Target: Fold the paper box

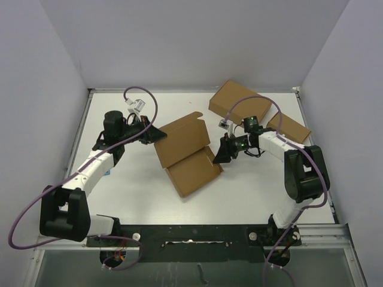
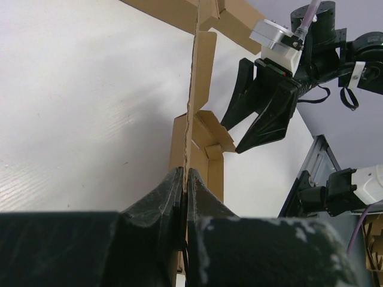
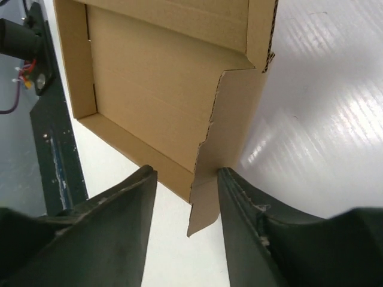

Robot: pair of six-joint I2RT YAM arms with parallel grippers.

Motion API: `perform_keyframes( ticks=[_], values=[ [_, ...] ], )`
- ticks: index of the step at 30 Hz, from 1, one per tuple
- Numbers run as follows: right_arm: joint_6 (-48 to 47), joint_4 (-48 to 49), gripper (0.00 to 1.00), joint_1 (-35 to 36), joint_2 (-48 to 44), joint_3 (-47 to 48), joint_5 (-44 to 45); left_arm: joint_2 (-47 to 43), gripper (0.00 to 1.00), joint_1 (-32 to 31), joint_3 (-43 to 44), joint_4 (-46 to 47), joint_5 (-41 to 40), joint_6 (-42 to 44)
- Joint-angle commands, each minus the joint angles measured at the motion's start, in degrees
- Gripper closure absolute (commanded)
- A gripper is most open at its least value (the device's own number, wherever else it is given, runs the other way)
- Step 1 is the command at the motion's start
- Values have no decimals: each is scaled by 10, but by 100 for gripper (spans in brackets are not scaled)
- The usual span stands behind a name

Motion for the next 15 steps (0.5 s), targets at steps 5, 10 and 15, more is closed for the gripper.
perform_keyframes(
  ticks=[5,10,15],
  values=[
    [72,50,50,-32,25,12,-131,8,100,-2,12,28,13,11],
    [135,100,48,-52,39,-3,-176,11,100,-2,12,29,16,11],
    [212,169,51,-76,68,-19,-196,11,100,-2,12,30,18,10]
  ],
)
